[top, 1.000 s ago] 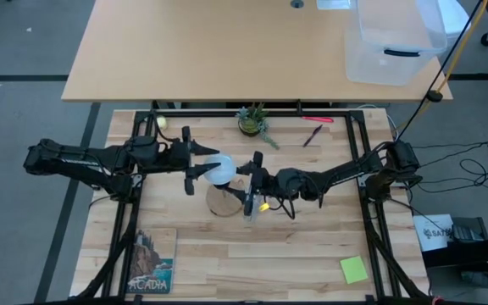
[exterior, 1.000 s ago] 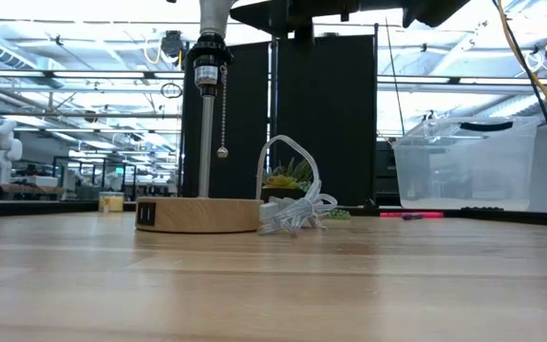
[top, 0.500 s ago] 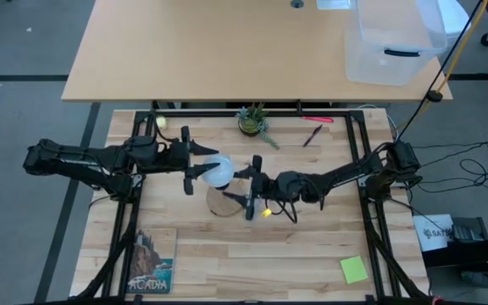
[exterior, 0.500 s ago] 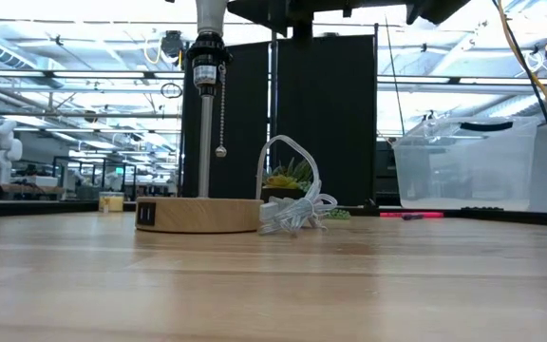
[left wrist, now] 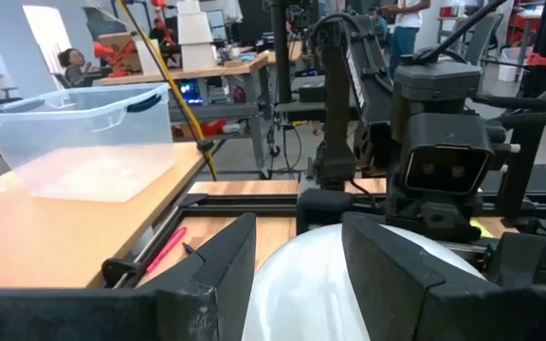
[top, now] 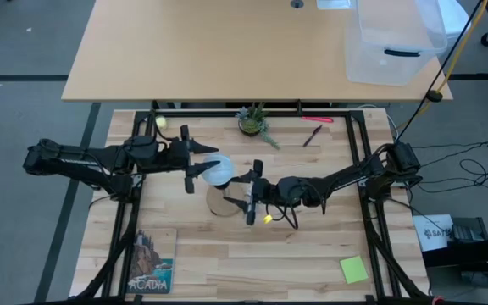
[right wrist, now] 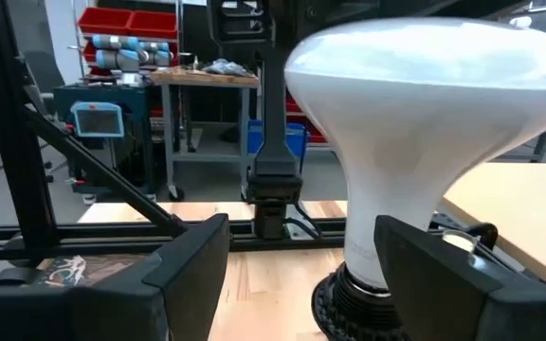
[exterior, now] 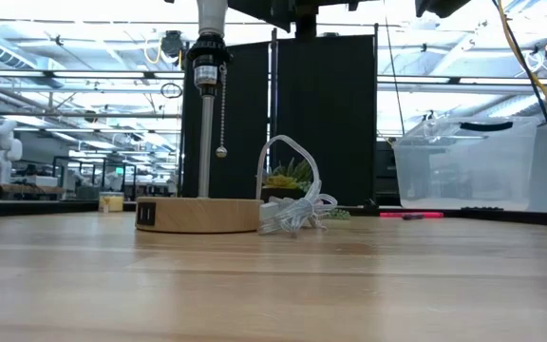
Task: Screw lightbulb
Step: Insert the lightbulb into the lamp
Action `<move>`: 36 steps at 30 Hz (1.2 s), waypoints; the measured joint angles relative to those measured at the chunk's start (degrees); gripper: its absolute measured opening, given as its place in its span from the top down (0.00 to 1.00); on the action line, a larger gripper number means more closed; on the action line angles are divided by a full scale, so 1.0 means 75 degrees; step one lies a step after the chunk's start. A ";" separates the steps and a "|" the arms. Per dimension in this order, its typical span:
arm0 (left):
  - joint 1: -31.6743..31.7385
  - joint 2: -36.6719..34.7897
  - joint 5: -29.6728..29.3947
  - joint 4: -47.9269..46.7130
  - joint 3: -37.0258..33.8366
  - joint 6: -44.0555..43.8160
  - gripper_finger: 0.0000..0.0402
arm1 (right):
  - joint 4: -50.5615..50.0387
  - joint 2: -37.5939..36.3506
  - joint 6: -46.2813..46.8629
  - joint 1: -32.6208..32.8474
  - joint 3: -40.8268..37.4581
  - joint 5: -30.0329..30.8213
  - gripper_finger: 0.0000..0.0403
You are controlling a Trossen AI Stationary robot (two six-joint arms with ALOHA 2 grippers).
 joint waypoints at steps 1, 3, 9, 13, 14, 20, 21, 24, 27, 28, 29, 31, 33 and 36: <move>0.0000 -0.0008 0.0000 -0.0005 -0.0004 0.0003 0.59 | -0.0010 0.0000 0.0010 -0.0001 0.0000 0.0017 0.36; -0.0003 -0.0013 0.0000 0.0002 -0.0006 0.0002 0.59 | -0.0013 0.0000 0.0013 -0.0001 0.0000 0.0018 0.36; -0.0006 -0.0018 0.0004 0.0082 -0.0010 0.0005 0.59 | -0.0015 0.0000 -0.0002 -0.0003 0.0000 0.0021 0.36; -0.0006 -0.0141 0.0006 0.0210 -0.0017 0.0132 0.59 | -0.0086 0.0000 -0.0013 -0.0003 0.0000 0.0024 0.36; -0.0006 -0.0179 0.0009 0.0213 -0.0017 0.0141 0.59 | -0.0084 0.0000 -0.0014 -0.0003 0.0000 0.0027 0.36; -0.0006 -0.0370 0.0023 0.0217 -0.0017 0.0142 0.59 | -0.0083 0.0000 -0.0067 -0.0003 0.0003 0.0033 0.36; -0.0006 -0.0426 0.0039 0.0195 -0.0017 0.0142 0.59 | -0.0083 0.0000 -0.0078 -0.0003 0.0003 0.0036 0.36; -0.0080 -0.0736 0.0091 -0.0126 -0.0015 0.0164 0.59 | -0.0087 0.0000 -0.0113 -0.0003 0.0003 0.0270 0.36; -0.0299 -0.1191 0.0102 -0.0805 -0.0015 0.0155 0.59 | -0.0183 -0.0001 -0.0226 -0.0003 0.0003 0.0437 0.36; -0.0403 -0.1371 0.0099 -0.1007 -0.0015 0.0101 0.59 | -0.0183 -0.0001 -0.0272 -0.0005 0.0003 0.0442 0.36; -0.0525 -0.1544 0.0088 -0.1120 -0.0024 0.0037 0.59 | -0.0177 -0.0001 -0.0316 -0.0006 0.0003 0.0445 0.36; -0.0782 -0.1845 -0.0039 -0.1088 -0.0207 -0.0082 0.59 | -0.0175 -0.0005 -0.0382 -0.0006 0.0003 0.0447 0.36; -0.1040 -0.2037 -0.0381 -0.1118 -0.0467 -0.0227 0.59 | -0.0221 -0.0050 -0.0491 -0.0006 0.0003 0.0448 0.36; -0.1341 -0.2137 -0.1060 -0.1156 -0.0978 -0.0464 0.59 | -0.0212 -0.0167 -0.0700 -0.0003 0.0003 0.0635 0.36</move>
